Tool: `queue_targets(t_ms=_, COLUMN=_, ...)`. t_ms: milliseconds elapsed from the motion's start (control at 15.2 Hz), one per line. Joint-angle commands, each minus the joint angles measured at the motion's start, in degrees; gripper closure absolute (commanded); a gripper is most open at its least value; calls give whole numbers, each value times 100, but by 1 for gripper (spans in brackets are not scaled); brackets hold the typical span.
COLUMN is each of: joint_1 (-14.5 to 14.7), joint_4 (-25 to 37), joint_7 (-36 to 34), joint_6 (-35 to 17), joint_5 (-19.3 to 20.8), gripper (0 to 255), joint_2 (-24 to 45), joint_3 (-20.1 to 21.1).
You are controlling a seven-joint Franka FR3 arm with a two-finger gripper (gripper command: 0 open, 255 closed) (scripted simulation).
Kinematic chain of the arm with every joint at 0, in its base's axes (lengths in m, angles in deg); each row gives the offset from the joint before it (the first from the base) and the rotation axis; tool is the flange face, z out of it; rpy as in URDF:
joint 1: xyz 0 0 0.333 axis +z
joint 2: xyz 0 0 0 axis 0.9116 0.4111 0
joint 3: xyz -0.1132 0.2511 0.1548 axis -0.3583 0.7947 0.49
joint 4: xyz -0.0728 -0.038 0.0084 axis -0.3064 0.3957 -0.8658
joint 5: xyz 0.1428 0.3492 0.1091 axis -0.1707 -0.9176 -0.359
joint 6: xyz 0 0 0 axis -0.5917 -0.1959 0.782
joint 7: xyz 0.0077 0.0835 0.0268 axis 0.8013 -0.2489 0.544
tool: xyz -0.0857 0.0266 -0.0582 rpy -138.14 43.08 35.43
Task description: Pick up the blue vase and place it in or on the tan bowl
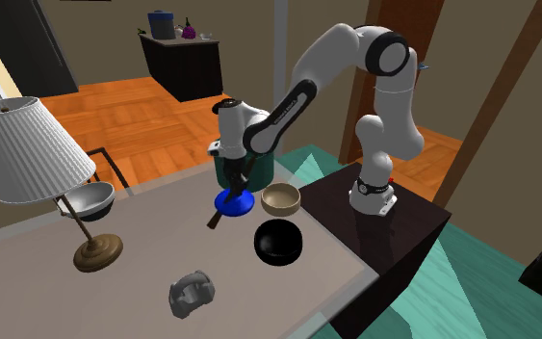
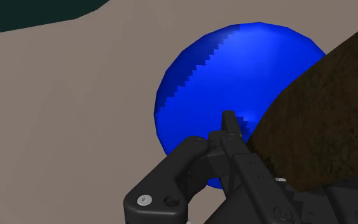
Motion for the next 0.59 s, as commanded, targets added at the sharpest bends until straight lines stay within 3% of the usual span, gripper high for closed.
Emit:
queue_targets(t_ms=0, joint_1=13, joint_4=57, joint_7=-40, joint_6=136, joint_5=57, gripper=255, joint_2=-87, joint_3=-20)
queue_targets(t_ms=528, joint_1=62, joint_4=251, joint_7=-204, joint_6=692, joint_5=292, gripper=255, joint_2=-482, joint_3=-79)
